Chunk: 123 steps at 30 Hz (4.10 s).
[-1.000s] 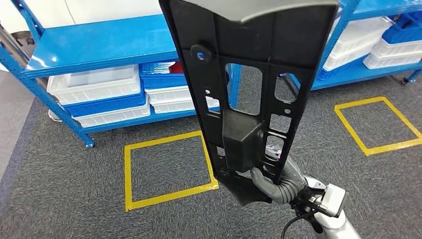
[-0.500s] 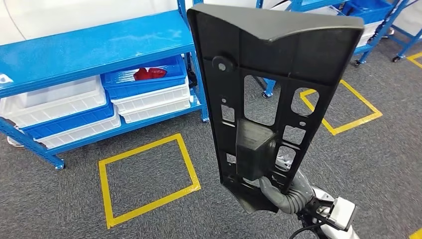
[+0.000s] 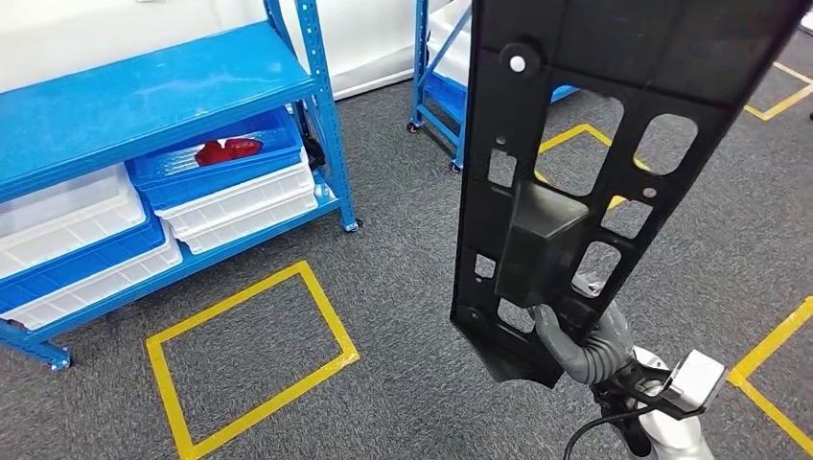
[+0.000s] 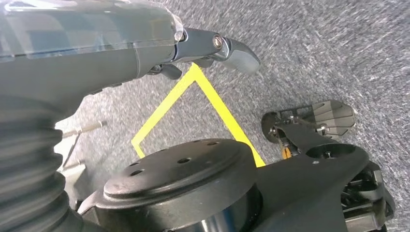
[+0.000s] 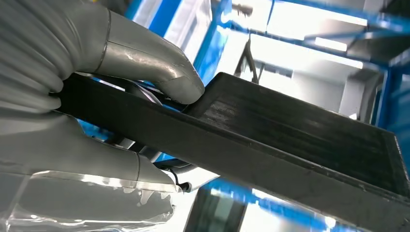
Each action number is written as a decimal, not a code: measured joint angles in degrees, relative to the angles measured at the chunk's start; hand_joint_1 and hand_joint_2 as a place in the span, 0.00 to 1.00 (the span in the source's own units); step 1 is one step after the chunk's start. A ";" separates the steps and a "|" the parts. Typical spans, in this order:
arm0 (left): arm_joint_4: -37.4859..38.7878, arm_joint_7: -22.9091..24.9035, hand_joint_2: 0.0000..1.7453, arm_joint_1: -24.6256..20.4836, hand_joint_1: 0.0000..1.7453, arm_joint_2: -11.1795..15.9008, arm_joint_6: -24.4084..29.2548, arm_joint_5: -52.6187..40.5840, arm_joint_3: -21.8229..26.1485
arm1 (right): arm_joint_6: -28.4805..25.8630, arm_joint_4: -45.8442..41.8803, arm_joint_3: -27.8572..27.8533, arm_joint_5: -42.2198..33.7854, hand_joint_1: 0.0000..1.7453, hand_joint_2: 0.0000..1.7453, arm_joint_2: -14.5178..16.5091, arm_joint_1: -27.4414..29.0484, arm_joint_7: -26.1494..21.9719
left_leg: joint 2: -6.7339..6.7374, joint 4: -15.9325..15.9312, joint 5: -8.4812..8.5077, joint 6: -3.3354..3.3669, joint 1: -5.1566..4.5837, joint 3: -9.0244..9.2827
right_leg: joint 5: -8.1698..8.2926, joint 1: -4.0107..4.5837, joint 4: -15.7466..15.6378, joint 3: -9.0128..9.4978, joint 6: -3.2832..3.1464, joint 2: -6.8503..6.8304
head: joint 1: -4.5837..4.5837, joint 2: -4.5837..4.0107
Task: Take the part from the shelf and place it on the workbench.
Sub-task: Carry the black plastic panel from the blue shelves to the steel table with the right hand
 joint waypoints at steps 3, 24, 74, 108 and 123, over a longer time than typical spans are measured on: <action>0.01 0.21 1.00 -0.20 0.00 0.08 -0.07 0.02 0.01 | -0.06 -0.03 -1.33 0.01 1.00 1.00 0.28 0.26 0.19 | 1.00 0.15 -0.33 -1.01 -0.07 0.17 | 0.23 0.06 -0.67 -0.12 -1.26 1.16 | -0.01 0.00; 0.04 -1.45 1.00 -0.07 0.00 -0.31 -1.46 -0.17 0.23 | 2.16 0.30 -6.58 0.87 1.00 1.00 2.71 0.84 1.03 | -3.79 -1.65 0.39 0.80 0.75 0.60 | -5.02 -0.48 12.79 -8.36 0.18 4.17 | 0.01 0.00; 0.06 -1.15 1.00 -0.34 0.00 -0.88 -1.08 0.02 1.44 | 3.28 3.80 -6.02 0.62 1.00 1.00 9.60 -3.76 1.48 | -5.31 10.19 -5.08 -1.12 0.79 -3.23 | 1.58 0.47 0.60 -2.98 -2.77 7.51 | 0.01 0.00; 0.10 -1.34 1.00 -0.12 0.00 -0.82 -0.70 -0.51 1.68 | 3.25 3.34 -5.40 0.11 1.00 1.00 9.79 -3.42 1.49 | -8.76 1.57 -1.93 -0.81 0.97 0.07 | 1.73 -0.42 0.33 -2.95 -1.39 9.56 | 0.00 0.00; 0.10 -1.56 1.00 -0.16 0.00 -0.97 -0.60 -0.01 2.33 | 3.38 3.34 -5.37 0.07 1.00 1.00 10.23 -4.27 1.71 | 0.46 0.30 -1.97 -0.04 0.21 0.69 | 0.49 0.39 0.34 -1.49 -0.31 -0.32 | 0.02 0.00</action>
